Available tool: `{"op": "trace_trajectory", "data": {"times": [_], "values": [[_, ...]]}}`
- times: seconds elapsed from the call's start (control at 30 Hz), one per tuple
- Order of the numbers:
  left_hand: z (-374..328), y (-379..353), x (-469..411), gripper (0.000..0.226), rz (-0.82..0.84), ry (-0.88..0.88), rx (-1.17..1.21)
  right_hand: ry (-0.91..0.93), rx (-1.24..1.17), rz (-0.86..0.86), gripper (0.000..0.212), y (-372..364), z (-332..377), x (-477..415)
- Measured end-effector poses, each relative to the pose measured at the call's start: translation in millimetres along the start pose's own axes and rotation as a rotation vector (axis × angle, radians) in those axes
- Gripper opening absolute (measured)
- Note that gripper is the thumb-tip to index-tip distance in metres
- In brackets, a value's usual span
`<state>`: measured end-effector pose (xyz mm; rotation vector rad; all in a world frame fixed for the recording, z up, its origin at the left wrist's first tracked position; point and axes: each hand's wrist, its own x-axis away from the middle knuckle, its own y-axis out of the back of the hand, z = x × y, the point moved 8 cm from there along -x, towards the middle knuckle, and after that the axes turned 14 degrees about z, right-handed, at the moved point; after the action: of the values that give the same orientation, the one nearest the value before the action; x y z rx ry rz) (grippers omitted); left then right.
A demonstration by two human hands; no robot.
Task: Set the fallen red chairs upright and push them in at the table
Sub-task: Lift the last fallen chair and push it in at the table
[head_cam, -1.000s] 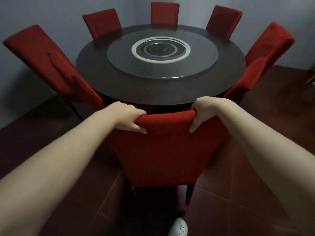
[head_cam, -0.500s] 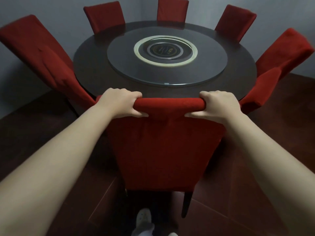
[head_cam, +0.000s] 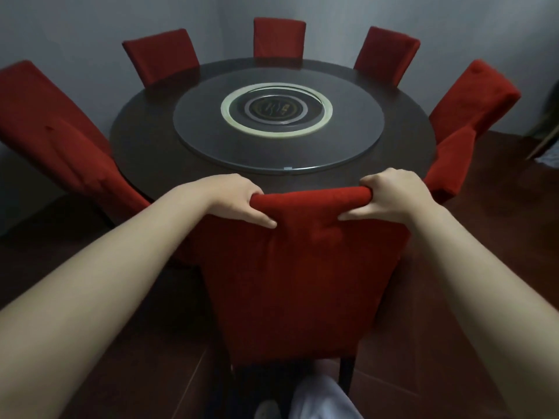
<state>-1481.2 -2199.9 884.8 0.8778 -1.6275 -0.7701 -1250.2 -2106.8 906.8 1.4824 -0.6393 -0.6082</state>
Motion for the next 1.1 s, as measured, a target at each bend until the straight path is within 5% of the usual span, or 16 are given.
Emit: {"op": "trace_trajectory", "data": {"times": [0.27,0.7,1.1], "values": [[7.4,18.9,-23.7,0.058,-0.105,-0.036,-0.014,0.007,-0.035,0.032,0.078,3.5,-16.0,-32.3],[-42.6,29.8,-63.1,0.054,-0.117,-0.194,-0.131,-0.107,-0.056,0.113,0.085,-1.5,-66.0,-2.1],[-22.6,57.6,-93.5,0.059,-0.159,-0.16,-0.149,-0.189,-0.045,0.1,0.086,-1.0,-74.1,-20.2]]}}
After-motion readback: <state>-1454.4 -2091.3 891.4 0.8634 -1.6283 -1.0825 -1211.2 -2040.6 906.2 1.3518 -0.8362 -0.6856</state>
